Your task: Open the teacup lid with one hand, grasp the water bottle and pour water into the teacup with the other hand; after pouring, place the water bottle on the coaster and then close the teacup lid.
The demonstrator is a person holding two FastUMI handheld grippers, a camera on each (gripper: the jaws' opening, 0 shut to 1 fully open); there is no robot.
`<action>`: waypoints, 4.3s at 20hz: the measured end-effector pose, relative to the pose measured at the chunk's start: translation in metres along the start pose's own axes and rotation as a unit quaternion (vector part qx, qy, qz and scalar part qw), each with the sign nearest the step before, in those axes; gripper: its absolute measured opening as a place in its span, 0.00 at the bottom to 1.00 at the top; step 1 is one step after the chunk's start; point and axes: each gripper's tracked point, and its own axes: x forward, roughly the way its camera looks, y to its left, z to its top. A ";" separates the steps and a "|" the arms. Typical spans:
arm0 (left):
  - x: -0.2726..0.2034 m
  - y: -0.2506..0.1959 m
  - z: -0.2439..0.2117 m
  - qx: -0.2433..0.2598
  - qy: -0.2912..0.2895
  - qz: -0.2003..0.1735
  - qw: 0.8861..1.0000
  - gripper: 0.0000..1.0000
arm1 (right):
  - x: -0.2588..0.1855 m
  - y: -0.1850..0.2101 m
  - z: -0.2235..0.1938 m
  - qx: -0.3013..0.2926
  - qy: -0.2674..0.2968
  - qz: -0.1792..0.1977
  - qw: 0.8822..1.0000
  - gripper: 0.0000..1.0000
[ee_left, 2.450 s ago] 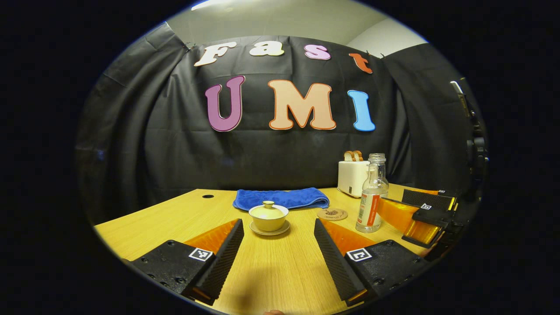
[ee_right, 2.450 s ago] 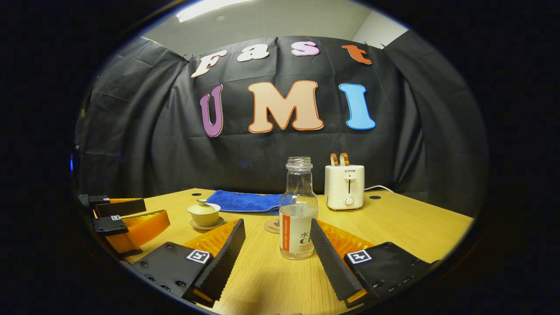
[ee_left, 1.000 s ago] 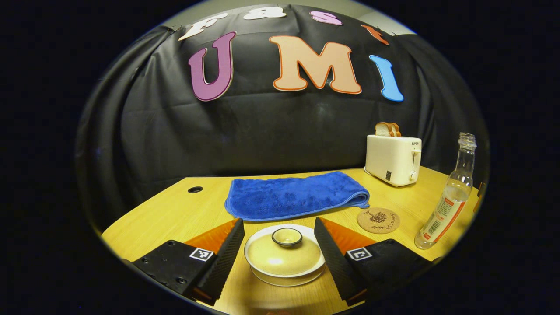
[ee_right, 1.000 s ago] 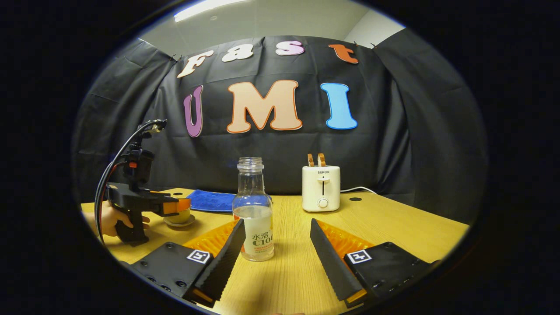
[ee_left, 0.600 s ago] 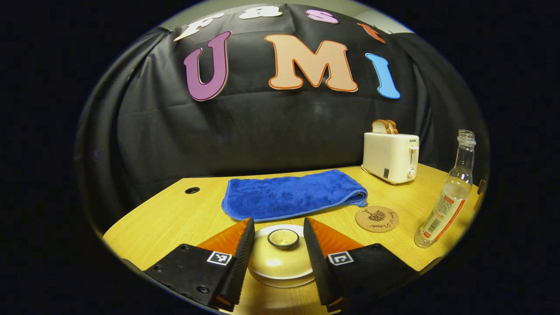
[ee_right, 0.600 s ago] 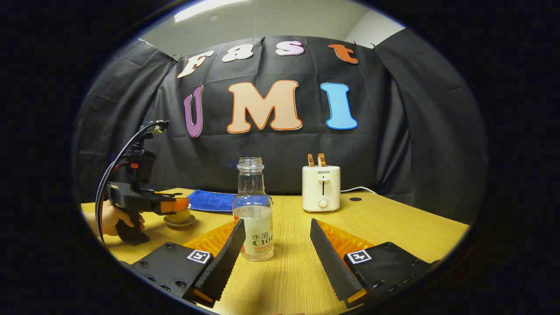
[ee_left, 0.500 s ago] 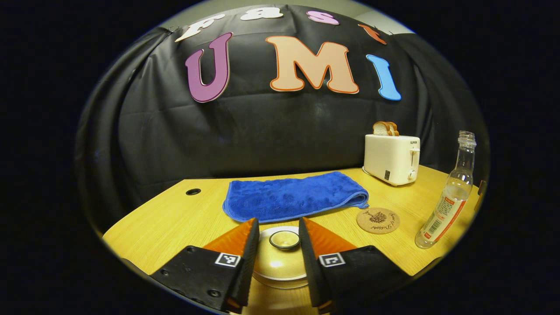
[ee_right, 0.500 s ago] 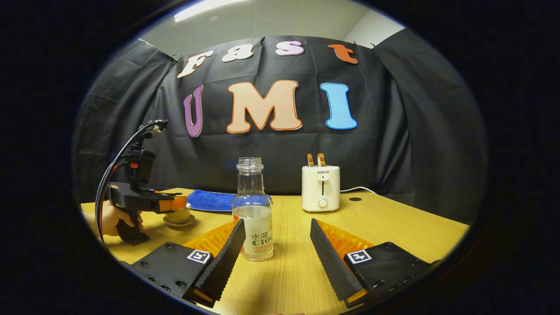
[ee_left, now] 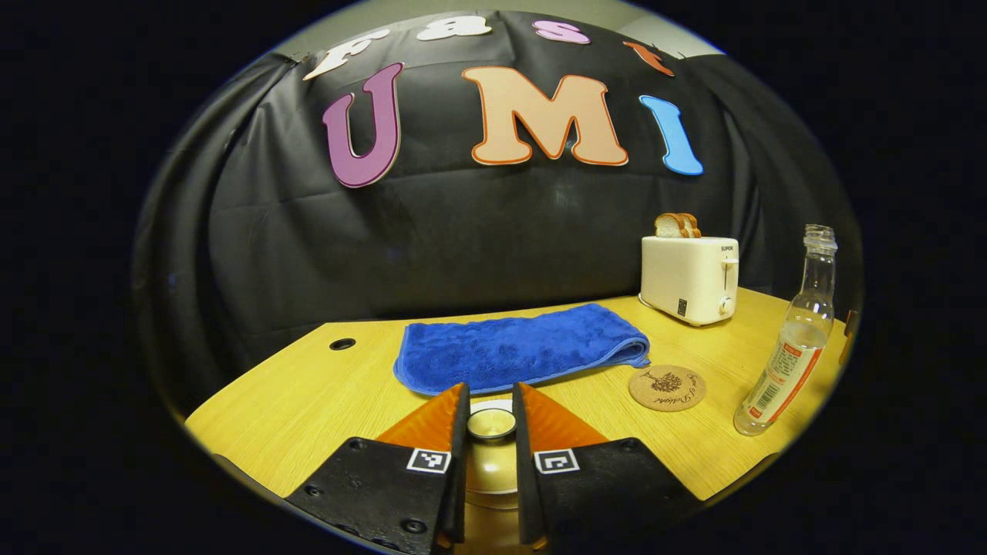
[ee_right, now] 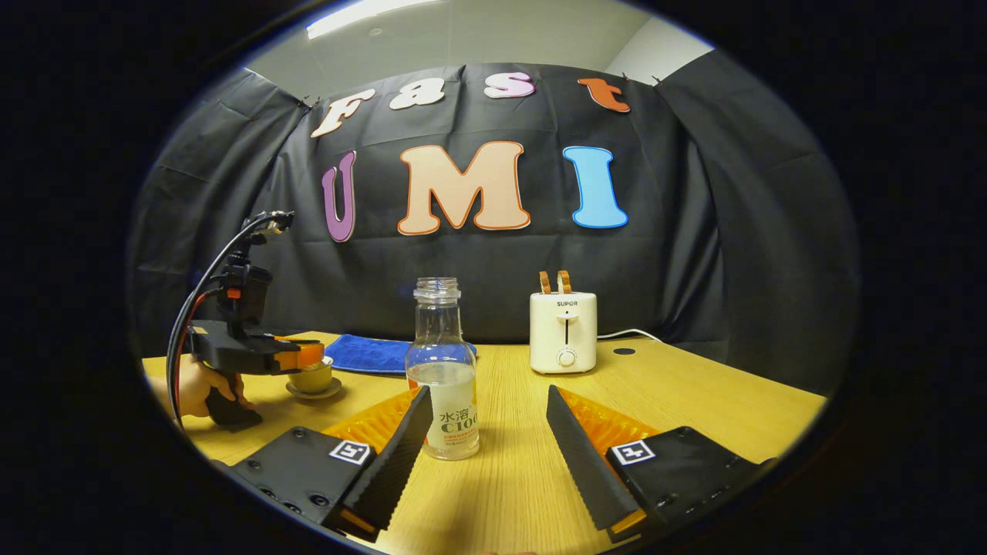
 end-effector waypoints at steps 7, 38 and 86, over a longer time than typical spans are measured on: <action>-0.008 0.000 0.011 0.002 -0.041 0.003 0.999 0.22 | 0.000 -0.001 0.000 0.000 0.000 -0.001 1.000 0.96; -0.145 0.018 0.003 -0.037 -0.092 -0.007 0.995 0.21 | 0.084 0.059 -0.009 0.003 0.006 0.027 1.000 0.96; -0.148 0.095 -0.009 -0.043 -0.091 0.042 0.994 0.20 | 0.138 0.213 -0.054 -0.643 -0.009 0.135 0.754 0.78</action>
